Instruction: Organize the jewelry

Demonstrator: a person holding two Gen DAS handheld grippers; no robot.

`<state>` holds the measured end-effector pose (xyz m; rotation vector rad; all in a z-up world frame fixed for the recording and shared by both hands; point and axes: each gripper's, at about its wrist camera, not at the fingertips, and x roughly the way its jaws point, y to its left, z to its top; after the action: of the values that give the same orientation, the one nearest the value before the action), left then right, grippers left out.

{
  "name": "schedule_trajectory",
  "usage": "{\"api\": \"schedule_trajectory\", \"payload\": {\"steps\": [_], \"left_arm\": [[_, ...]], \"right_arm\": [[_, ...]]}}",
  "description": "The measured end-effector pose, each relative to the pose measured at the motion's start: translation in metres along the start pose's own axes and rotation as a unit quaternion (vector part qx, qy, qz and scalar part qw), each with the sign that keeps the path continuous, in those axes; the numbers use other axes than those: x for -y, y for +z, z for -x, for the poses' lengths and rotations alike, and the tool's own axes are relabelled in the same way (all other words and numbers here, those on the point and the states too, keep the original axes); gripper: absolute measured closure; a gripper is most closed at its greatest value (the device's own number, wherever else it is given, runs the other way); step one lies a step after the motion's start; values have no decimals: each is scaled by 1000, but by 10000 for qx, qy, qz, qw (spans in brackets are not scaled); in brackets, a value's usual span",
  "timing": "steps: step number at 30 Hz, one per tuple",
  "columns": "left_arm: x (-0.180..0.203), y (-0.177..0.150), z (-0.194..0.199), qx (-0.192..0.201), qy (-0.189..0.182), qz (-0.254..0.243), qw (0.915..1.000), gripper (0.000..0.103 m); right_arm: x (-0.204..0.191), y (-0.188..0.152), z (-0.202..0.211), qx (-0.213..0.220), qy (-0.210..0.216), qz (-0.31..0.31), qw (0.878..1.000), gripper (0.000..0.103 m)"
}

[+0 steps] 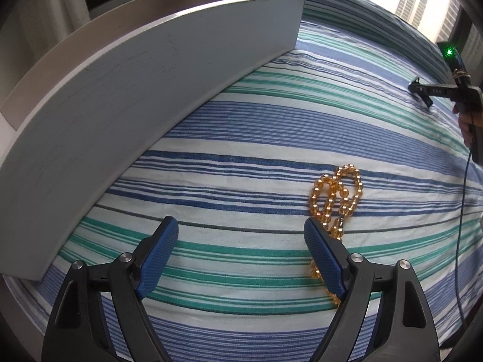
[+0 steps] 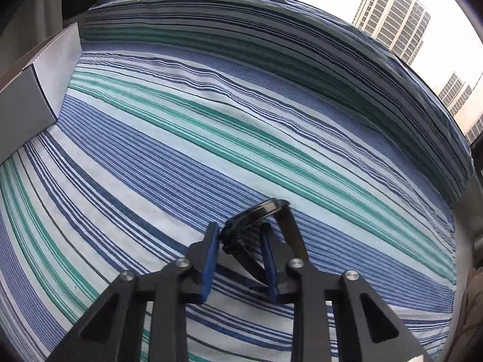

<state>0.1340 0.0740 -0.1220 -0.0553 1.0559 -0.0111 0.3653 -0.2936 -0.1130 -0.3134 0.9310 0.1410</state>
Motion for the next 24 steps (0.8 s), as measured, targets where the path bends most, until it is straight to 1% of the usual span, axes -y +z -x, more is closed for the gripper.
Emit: {"api": "schedule_trajectory", "payload": {"steps": [4,7,9,12,14,15,16,17,19,20,21,22,24], "left_arm": [[-1,-7,5,1,-62,-17,10000,17],[-1,-12,12,37,-112,-40,9999,17],[-1,-17,17,45,-185,-44,9998,17],[1,-23,22,12,-262,-82,9996,17],[3,-27,25,-26,-265,-168,9995,17],[5,-29,26,-40,-272,-228,9994,16],[7,-31,27,-58,-286,-299,9991,16],[9,-32,28,-71,-302,-365,9989,15],[13,-33,29,-90,-360,-445,9983,13],[16,-32,28,-112,-400,-474,9980,13],[19,-30,26,-139,-439,-507,9977,13],[23,-28,24,-153,-477,-551,9972,13],[33,-20,14,-183,-481,-681,9964,13]], "right_arm": [[-24,-32,34,-313,446,-13,9985,83],[-56,-72,72,-673,690,-13,9953,83],[-81,-101,97,-734,835,90,9938,83],[-117,-143,128,-589,819,167,9948,82],[-125,-162,145,-410,1009,-48,9940,68],[-128,-169,154,-301,1127,-247,9929,50],[-128,-175,162,-167,1280,-448,9906,47],[-126,-179,171,-40,1325,-626,9892,47],[-122,-185,190,253,1276,-941,9870,47],[-111,-182,195,408,1271,-1106,9848,47],[-104,-186,203,545,1258,-1290,9821,47],[-93,-182,205,635,1221,-1465,9796,47],[-74,-186,209,690,1013,-1755,9768,47]]}}
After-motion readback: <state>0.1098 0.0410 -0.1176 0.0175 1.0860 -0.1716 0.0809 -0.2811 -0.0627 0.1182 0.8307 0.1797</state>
